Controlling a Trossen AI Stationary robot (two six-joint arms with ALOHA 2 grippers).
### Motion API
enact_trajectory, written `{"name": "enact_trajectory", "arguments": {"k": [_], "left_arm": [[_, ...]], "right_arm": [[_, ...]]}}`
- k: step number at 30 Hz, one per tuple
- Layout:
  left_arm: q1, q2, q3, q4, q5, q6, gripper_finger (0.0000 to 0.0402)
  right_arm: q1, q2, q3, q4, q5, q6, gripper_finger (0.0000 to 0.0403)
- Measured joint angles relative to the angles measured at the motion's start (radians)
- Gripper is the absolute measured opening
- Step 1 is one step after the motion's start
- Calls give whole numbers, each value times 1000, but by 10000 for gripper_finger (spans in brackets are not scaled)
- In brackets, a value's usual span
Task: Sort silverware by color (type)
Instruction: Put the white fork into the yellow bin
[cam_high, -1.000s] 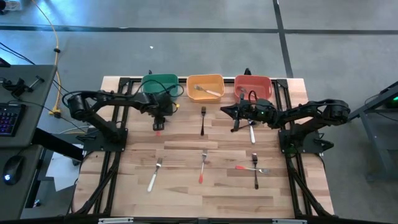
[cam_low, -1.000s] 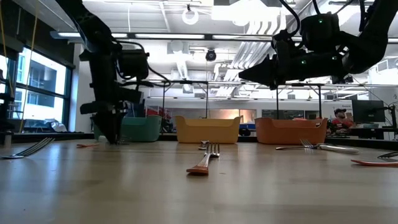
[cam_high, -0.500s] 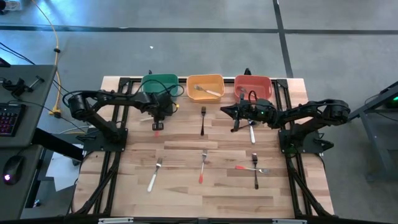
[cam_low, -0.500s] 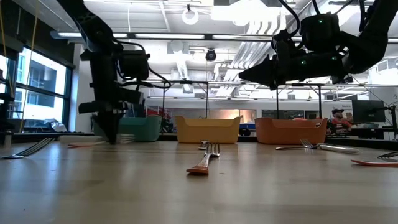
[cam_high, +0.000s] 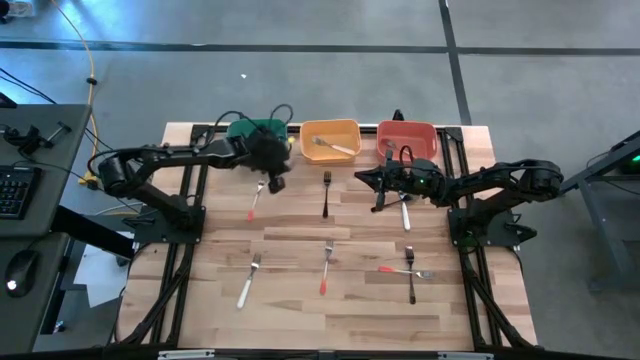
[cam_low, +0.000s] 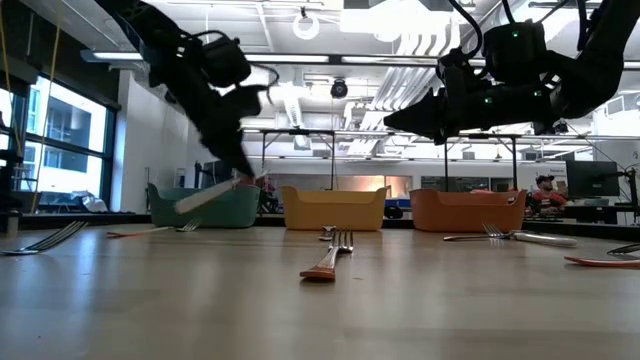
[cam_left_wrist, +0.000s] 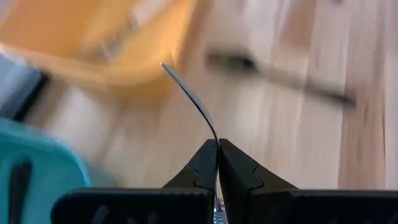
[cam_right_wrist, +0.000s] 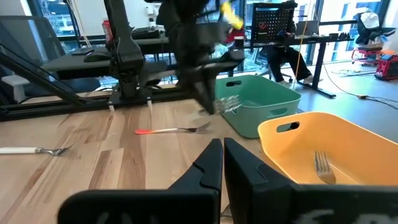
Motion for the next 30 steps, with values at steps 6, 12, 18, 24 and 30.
{"name": "enact_trajectory", "arguments": {"k": [6, 12, 18, 24, 30], "left_arm": [[10, 36, 71, 213, 7, -16, 1], [14, 96, 145, 433, 111, -76, 1], [19, 250, 332, 333, 112, 108, 0], [29, 509, 677, -31, 111, 259, 0], [57, 690, 888, -151, 110, 258, 0]], "right_arm": [[0, 0, 0, 0, 17, 0, 0], [0, 0, 0, 12, 52, 3, 0], [0, 0, 0, 9, 53, -25, 0], [0, 0, 0, 4, 53, -26, 0], [1, 0, 0, -6, 51, -29, 0]]}}
